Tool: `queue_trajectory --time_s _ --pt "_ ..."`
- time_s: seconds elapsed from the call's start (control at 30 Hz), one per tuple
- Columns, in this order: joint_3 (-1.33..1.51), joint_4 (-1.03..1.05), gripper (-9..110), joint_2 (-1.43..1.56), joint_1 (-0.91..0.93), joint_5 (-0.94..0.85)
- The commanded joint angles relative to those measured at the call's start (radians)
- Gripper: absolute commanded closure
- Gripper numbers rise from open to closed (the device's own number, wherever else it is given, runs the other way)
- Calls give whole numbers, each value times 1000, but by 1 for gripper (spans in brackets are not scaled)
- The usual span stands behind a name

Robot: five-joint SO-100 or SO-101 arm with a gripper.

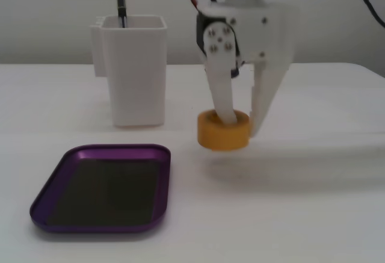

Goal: Remove the yellow tape from the box.

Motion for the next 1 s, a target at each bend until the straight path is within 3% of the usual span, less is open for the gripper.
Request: queue_trajectory --time_s 0.0,0.2,0.5,0.83,0.97 --pt "71 -100 102 80 9 -11" --pt "101 -135 101 63 11 -14" --pt "83 -31 88 91 43 -14" --pt "52 89 88 572 172 -11" --pt "209 80 88 769 176 2"
